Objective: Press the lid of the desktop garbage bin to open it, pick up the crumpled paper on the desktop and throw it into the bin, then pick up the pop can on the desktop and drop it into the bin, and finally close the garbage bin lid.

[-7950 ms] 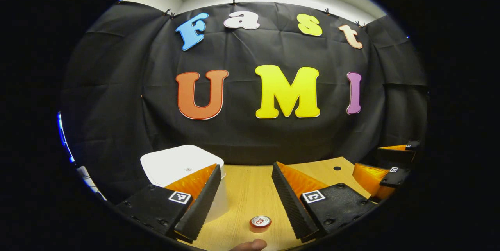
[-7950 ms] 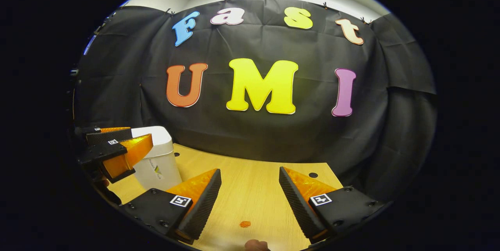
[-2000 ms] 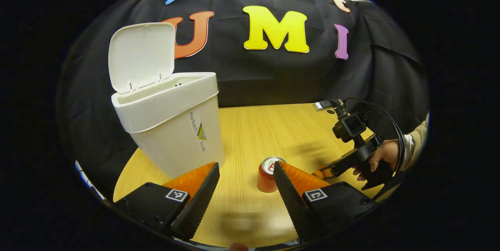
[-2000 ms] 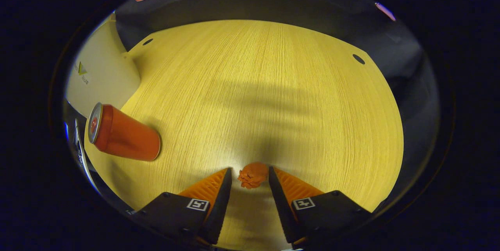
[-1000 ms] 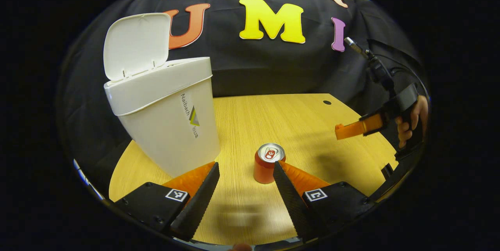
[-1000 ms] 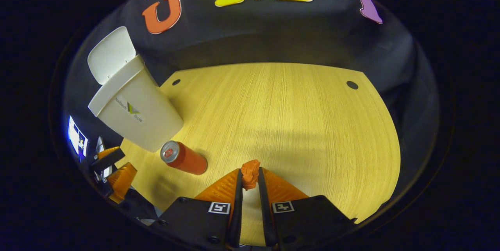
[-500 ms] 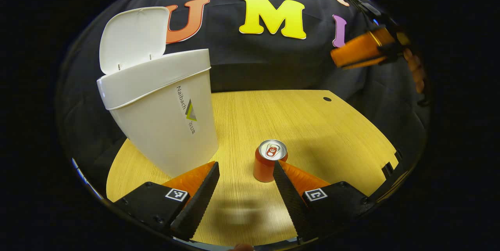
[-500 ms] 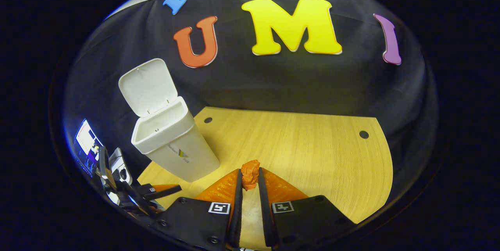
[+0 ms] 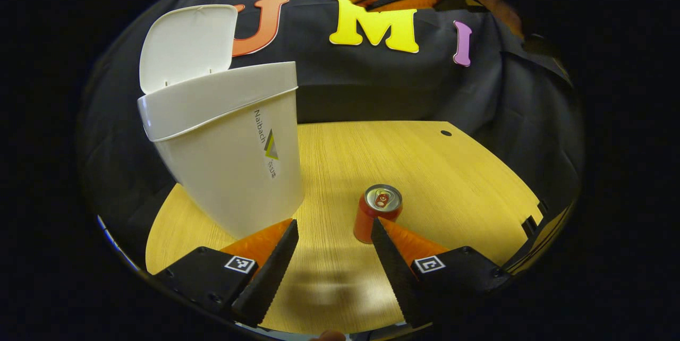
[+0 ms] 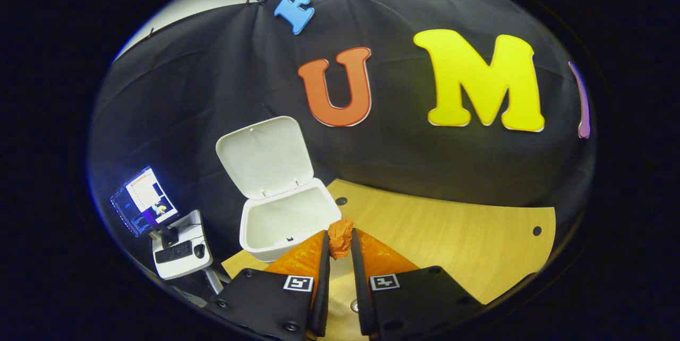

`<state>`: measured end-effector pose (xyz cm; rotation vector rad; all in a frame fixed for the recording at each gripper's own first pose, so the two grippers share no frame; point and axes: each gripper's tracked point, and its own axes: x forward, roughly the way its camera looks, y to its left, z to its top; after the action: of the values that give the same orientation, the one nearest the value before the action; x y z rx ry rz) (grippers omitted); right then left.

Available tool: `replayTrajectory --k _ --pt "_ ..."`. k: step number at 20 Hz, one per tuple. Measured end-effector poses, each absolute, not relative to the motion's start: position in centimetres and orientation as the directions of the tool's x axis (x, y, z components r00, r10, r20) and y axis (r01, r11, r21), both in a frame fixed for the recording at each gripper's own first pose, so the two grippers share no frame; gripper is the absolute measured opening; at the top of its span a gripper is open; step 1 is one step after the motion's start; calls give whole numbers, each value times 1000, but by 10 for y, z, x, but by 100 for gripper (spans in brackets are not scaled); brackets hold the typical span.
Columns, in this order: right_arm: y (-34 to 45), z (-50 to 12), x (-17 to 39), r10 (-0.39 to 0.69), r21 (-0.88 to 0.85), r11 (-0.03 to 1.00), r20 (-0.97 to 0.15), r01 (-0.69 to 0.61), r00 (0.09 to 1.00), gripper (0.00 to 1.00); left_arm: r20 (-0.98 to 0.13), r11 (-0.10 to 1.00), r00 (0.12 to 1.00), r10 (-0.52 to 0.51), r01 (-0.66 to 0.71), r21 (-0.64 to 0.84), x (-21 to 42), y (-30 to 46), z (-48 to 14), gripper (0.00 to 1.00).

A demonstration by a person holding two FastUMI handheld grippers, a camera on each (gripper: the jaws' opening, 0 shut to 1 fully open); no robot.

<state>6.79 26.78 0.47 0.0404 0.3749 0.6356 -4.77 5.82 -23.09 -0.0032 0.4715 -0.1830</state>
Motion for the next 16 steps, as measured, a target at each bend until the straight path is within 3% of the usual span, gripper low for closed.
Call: replayTrajectory --k 11,15,16 --pt "391 -54 95 649 138 729 -448 -670 614 22 -448 982 874 -187 171 -76 -55 72 -244 93" --pt "405 -60 92 665 177 719 -455 -672 592 25 -447 981 873 -196 174 -90 -56 71 -247 93" --pt "407 -59 89 677 193 710 -450 -677 582 36 -447 980 872 -197 173 -94 -55 71 -248 93"
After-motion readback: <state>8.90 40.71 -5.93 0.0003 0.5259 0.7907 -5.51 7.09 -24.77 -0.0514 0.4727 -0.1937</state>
